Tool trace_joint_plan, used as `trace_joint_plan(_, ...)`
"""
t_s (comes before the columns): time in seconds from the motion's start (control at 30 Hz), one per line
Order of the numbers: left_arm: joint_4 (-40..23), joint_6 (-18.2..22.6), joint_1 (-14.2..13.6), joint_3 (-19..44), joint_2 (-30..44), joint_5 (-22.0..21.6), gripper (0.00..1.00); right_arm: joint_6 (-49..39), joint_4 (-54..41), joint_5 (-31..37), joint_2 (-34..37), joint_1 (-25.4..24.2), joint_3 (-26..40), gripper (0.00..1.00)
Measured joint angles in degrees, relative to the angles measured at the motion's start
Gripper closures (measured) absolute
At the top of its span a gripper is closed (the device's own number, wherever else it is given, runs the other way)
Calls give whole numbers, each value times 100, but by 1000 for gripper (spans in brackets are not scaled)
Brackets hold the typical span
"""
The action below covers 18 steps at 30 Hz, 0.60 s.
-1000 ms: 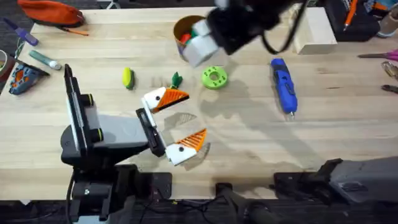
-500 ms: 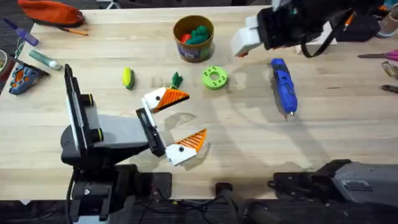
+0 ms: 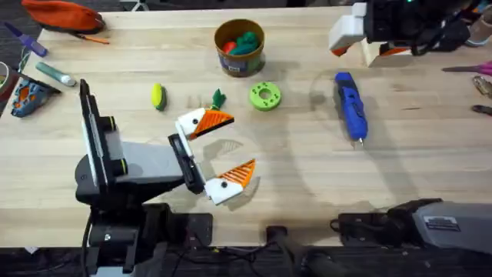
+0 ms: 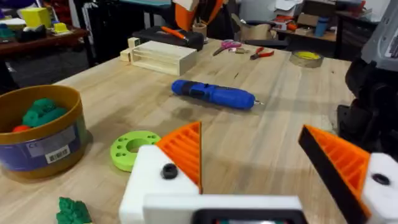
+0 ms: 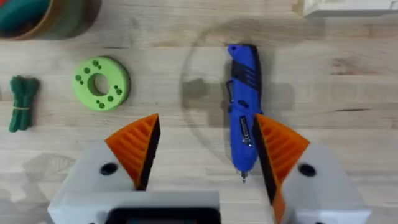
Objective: Pick up the gripper from the table and insert it into the empty holder that is missing its gripper. Then pick up a screw, insert it into the mounting hole, and use the screwdriver to tighten it. Finally, clean up the table by picking up the vegetable and placing it into the bucket.
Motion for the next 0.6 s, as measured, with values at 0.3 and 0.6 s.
trace_joint_plan(0.3, 0, 0, 0, 0, 0, 0, 16, 2, -31, 2, 0, -63, 0, 134)
trace_joint_plan(0.6, 0, 0, 0, 0, -1, 0, 16, 0, -70, 0, 0, -63, 0, 133)
